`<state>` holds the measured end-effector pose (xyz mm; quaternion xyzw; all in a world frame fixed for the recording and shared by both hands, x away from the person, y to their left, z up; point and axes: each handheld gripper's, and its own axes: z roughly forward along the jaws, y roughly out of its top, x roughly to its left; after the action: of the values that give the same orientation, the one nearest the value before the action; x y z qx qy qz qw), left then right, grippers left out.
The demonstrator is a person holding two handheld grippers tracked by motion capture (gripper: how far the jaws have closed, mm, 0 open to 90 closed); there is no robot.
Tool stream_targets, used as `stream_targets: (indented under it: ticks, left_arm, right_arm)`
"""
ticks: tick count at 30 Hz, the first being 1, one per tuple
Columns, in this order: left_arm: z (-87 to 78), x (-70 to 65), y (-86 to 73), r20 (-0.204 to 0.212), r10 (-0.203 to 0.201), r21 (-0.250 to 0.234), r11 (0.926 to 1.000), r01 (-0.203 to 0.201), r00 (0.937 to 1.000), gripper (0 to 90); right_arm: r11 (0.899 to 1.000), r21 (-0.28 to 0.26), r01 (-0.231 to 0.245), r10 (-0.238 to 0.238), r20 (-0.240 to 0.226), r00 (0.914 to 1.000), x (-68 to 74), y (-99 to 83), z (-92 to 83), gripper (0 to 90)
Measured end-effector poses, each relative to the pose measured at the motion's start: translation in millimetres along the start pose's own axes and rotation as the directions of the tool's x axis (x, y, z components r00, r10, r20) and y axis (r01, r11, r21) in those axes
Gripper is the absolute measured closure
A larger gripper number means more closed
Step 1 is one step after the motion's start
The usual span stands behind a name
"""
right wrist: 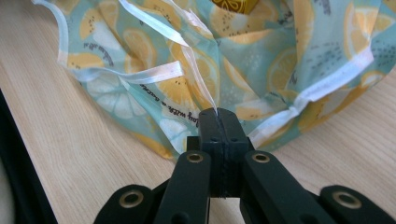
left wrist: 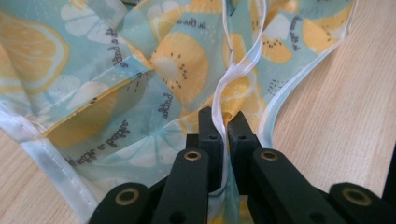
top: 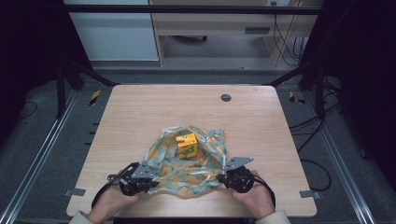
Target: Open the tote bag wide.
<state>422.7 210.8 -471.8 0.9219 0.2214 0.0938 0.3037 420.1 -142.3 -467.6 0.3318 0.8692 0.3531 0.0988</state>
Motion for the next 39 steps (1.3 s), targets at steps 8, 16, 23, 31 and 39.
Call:
stream_targets:
  ticks: [8,16,23,31,39]
  left_arm:
    - [0.0,-0.7,-2.0,-0.013,0.002,0.012,0.9999,-0.002,0.9999,86.8]
    - [1.4,-1.4,-2.4,-0.017,0.001,0.014,0.9999,-0.001,0.9999,86.7]
    - [2.7,-3.6,-1.3,-0.010,0.011,0.018,0.9998,-0.011,0.9999,86.5]
    - [2.1,-4.2,-0.8,-0.011,0.014,0.016,0.9998,-0.014,0.9998,86.5]
    - [2.3,-4.5,-0.3,-0.011,0.011,0.009,0.9999,-0.011,0.9999,86.5]
  right_arm:
    - [0.999,0.032,-0.023,0.023,0.009,0.9997,-2.1,-7.7,4.1,90.0]
    - [1.000,0.004,-0.016,0.016,0.022,0.9996,0.2,-9.9,0.5,88.9]
    - [0.997,-0.077,-0.008,0.013,0.056,0.9983,-0.4,6.9,-10.9,55.5]
    - [0.995,-0.085,0.043,-0.035,0.091,0.9953,-10.4,56.2,-11.9,40.2]
    - [0.999,-0.017,0.047,-0.044,0.142,0.9889,-30.5,85.1,27.5,50.9]
